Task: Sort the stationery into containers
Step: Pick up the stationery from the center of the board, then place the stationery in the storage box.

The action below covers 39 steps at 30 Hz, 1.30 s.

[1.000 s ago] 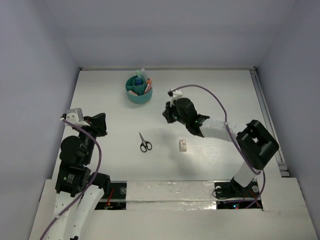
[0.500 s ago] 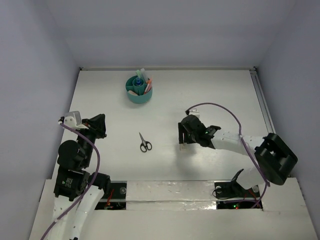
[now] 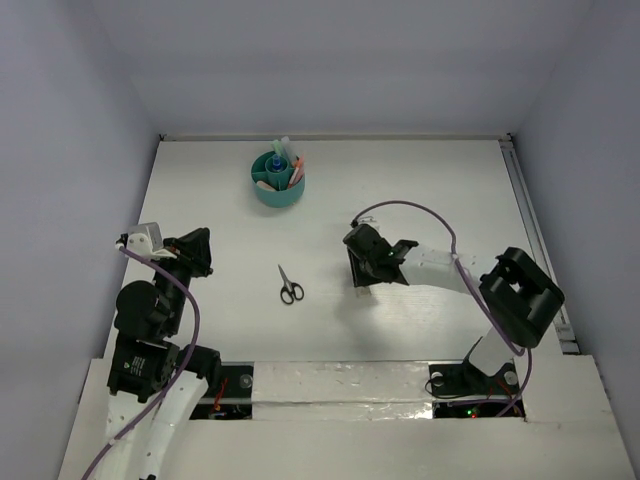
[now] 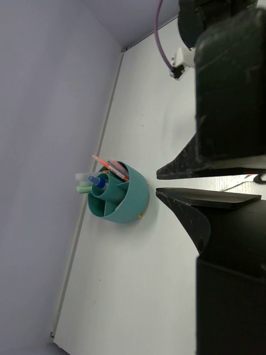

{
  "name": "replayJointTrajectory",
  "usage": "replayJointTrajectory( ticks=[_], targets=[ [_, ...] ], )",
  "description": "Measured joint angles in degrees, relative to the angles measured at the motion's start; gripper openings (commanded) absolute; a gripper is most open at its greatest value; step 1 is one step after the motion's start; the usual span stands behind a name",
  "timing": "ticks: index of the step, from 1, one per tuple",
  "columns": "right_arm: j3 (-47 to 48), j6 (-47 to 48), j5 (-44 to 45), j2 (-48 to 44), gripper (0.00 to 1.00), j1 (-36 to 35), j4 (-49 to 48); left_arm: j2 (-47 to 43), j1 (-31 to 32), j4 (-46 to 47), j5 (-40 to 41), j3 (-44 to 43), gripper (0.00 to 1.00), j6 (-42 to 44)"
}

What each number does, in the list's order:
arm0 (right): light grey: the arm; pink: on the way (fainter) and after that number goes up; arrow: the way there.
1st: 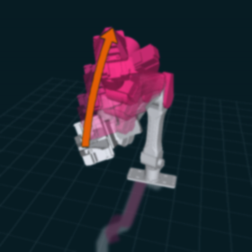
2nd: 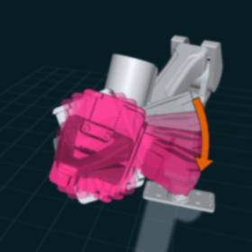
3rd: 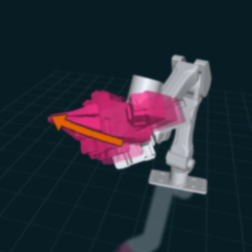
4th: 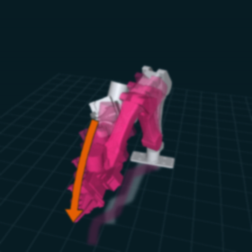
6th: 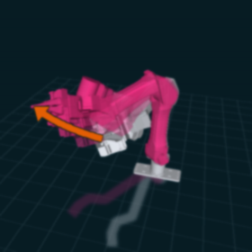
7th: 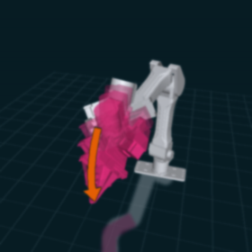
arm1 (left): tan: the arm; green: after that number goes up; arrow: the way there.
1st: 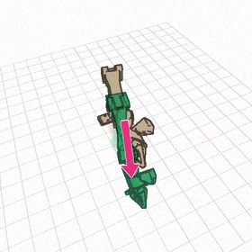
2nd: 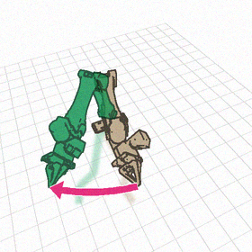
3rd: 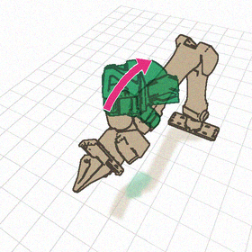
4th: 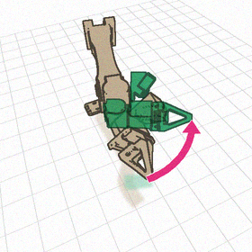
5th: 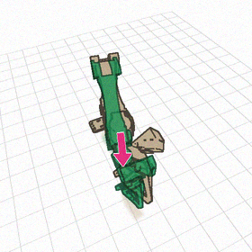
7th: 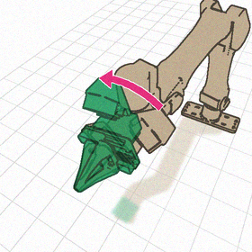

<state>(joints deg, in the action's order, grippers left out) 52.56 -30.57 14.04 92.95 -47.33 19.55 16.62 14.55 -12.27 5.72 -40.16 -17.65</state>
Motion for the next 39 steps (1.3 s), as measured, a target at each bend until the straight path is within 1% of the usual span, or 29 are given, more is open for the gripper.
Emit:
replayJointTrajectory(
  ticks=[4,6,9,15,19,24,29,32,39],
  targets=[
    [7.65,4.00,0.22,2.40,0.05,-0.07,0.50,0.09,0.00,0.00,-0.02,0.00,0.10,0.00],
    [14.34,6.71,0.59,5.40,0.04,-0.07,-1.01,0.15,0.00,0.02,-0.02,0.00,0.10,0.00],
    [24.06,11.04,0.44,10.69,0.04,-0.07,-8.39,0.57,0.00,0.02,-0.02,0.00,0.09,0.00],
    [37.24,21.16,-3.85,22.45,0.04,-0.07,-29.99,0.98,0.00,-0.04,0.42,-0.02,0.10,0.00],
    [46.23,28.30,-8.76,31.50,0.04,-0.07,-37.62,0.98,0.00,-0.07,0.50,0.00,0.10,0.00],
    [57.96,36.22,-13.86,41.29,0.04,-0.02,-39.63,1.07,0.00,-0.09,0.57,0.00,0.10,0.00],
    [66.10,42.58,-15.98,46.53,0.04,-0.02,-39.76,1.42,0.00,-0.11,0.85,-0.02,0.10,0.02],
    [68.37,45.46,-16.20,48.00,0.04,-0.02,-40.17,1.81,0.00,-0.20,0.85,-0.02,0.10,0.02],
    [68.48,49.48,-15.76,48.57,0.03,-0.02,-41.86,2.12,0.00,-0.22,1.03,-0.02,0.10,0.02]
  ],
)
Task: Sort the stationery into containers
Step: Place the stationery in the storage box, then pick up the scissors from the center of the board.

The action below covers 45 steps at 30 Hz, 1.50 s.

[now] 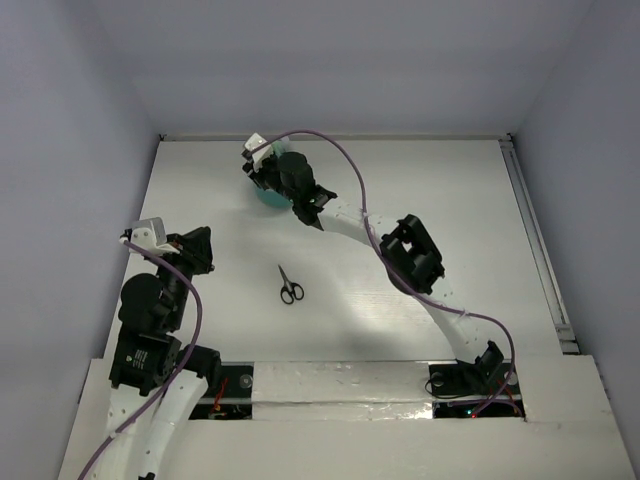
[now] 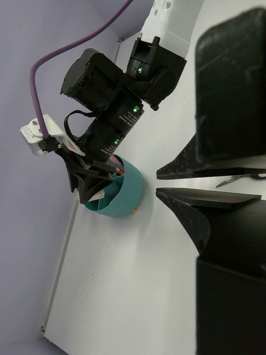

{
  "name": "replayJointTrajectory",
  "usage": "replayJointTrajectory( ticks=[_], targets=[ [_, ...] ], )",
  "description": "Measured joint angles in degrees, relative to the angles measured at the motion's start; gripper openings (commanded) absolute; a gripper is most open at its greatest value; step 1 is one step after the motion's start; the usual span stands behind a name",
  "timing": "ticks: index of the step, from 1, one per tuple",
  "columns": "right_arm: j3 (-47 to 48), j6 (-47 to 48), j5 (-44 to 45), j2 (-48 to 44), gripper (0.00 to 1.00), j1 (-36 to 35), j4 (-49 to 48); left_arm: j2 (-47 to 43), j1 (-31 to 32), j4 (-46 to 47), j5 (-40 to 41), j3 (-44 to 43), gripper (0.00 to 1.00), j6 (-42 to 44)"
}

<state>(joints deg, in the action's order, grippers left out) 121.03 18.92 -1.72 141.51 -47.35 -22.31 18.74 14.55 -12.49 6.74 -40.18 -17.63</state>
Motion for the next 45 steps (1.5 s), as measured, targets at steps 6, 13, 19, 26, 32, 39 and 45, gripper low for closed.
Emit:
replayJointTrajectory(
  ticks=[6,13,19,26,32,39,45],
  targets=[
    [-0.68,1.14,0.31,0.28,0.03,0.00,-1.86,0.55,0.00,0.02,0.02,0.02,0.10,0.00],
    [-3.32,1.29,1.60,1.05,0.03,0.13,-2.71,0.61,0.00,0.02,0.02,0.02,0.09,0.00],
    [-3.91,1.29,3.23,2.01,0.04,0.13,-3.04,0.61,0.00,0.02,0.02,0.02,0.09,0.00],
    [-7.41,1.25,6.69,2.03,0.29,0.13,-7.02,0.61,0.00,0.02,0.15,0.02,0.09,0.00],
    [-15.89,0.42,7.98,-0.61,0.57,0.13,-13.79,0.63,0.00,0.04,0.13,0.02,0.09,0.00],
    [-21.59,-1.38,7.96,-6.19,0.58,0.13,-14.16,0.66,-0.02,0.04,0.11,0.02,0.09,0.00],
    [-26.05,-3.91,8.48,-12.31,0.55,0.33,-14.05,1.27,-0.04,0.09,0.11,0.00,0.09,0.00]
  ],
)
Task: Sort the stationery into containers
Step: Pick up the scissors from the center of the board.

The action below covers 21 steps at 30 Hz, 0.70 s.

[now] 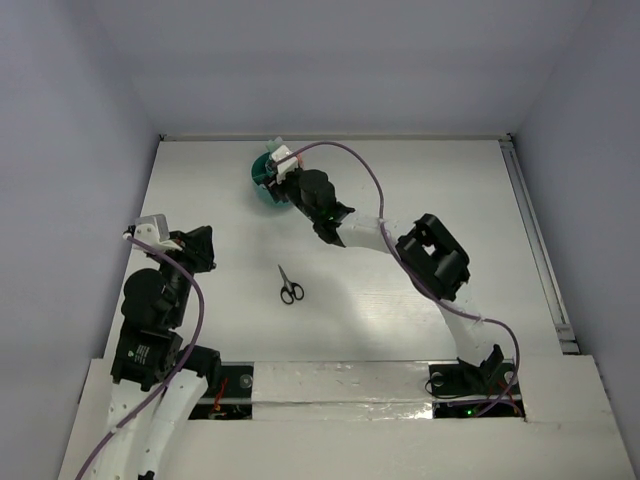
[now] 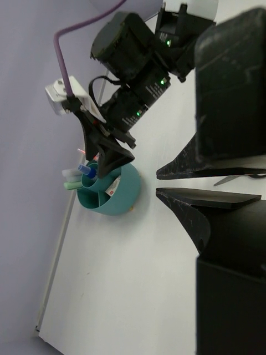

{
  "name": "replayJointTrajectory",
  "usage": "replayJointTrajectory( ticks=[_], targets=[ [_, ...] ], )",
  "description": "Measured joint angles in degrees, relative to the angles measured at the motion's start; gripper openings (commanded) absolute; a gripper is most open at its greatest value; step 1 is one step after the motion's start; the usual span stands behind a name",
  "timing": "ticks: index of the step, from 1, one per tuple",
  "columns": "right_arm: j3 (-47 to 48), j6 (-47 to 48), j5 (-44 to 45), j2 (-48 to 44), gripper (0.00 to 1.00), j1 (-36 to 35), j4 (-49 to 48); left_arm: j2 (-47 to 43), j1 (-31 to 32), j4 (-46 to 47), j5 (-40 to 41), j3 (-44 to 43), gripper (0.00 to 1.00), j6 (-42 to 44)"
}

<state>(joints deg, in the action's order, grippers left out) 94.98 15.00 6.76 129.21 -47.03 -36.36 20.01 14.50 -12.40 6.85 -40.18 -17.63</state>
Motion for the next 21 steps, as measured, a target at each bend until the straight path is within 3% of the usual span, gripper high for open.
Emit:
replayJointTrajectory(
  ticks=[1,2,3,5,16,21],
  targets=[
    [-0.98,-0.42,0.35,-1.11,0.49,0.07,-0.09,0.24,0.02,-0.02,-0.02,0.00,0.09,-0.02],
    [-2.19,-0.94,0.55,-2.25,0.30,0.07,-0.11,0.52,0.02,-0.04,-0.04,0.02,0.09,-0.02],
    [-3.63,-1.29,0.68,-3.45,0.17,0.07,0.04,0.79,0.00,-0.04,-0.09,0.02,0.09,-0.02],
    [-5.90,-2.82,0.74,-5.60,0.00,0.07,0.72,1.29,-0.35,-0.02,-0.39,0.02,0.09,-0.04],
    [-5.03,-10.93,-6.36,-7.65,0.00,0.68,14.91,8.39,-0.52,0.98,-6.54,0.61,0.00,-5.79],
    [-0.87,-14.58,-10.08,-6.21,0.00,2.27,19.52,12.57,-0.52,5.99,-11.63,6.43,0.00,-11.56]
  ],
)
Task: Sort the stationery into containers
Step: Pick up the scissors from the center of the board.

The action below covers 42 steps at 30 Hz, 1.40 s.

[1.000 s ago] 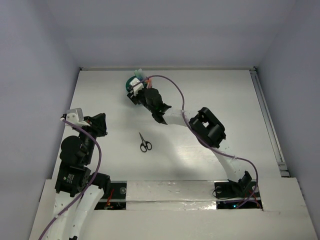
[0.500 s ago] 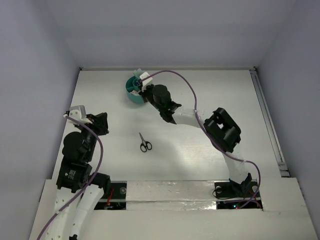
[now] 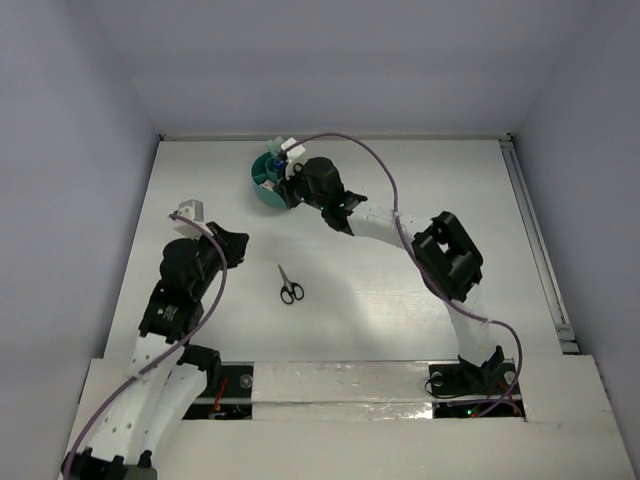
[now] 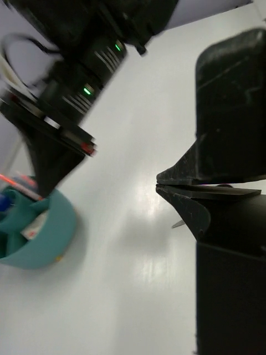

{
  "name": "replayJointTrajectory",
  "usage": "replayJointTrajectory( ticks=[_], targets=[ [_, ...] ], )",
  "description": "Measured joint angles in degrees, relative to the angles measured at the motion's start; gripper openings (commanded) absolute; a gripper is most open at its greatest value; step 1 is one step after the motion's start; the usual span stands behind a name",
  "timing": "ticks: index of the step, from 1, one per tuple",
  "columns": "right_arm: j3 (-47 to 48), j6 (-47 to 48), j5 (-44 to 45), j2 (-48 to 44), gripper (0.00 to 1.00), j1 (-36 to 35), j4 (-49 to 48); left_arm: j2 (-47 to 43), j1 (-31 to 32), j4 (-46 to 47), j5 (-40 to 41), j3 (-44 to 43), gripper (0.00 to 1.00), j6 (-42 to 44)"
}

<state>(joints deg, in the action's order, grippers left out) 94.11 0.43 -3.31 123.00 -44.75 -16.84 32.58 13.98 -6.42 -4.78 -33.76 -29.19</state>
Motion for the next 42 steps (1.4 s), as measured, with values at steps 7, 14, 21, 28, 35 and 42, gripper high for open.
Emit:
replayJointTrajectory(
  ticks=[7,14,21,28,35,42],
  targets=[
    [4.68,-5.86,-5.51,3.37,0.00,6.56,1.86,9.73,3.80,5.22,-0.59,8.39,0.00,-6.91],
    [5.40,-7.02,-7.80,5.09,0.00,9.51,2.89,18.91,14.16,10.84,5.44,9.66,0.11,-10.64],
    [5.25,-7.34,-9.49,5.11,0.00,8.57,2.89,28.46,20.83,12.66,10.86,9.68,0.26,-12.22],
    [5.25,-7.32,-9.57,6.27,0.00,8.81,3.34,30.88,23.63,13.84,14.97,9.68,0.29,-12.52],
    [5.97,-7.06,-8.94,7.02,0.00,9.84,3.69,35.36,27.78,13.40,17.03,9.68,0.29,-12.44],
    [9.60,-5.01,-6.25,8.76,0.00,10.95,5.40,33.94,28.09,12.50,17.73,9.68,0.29,-11.26]
  ],
)
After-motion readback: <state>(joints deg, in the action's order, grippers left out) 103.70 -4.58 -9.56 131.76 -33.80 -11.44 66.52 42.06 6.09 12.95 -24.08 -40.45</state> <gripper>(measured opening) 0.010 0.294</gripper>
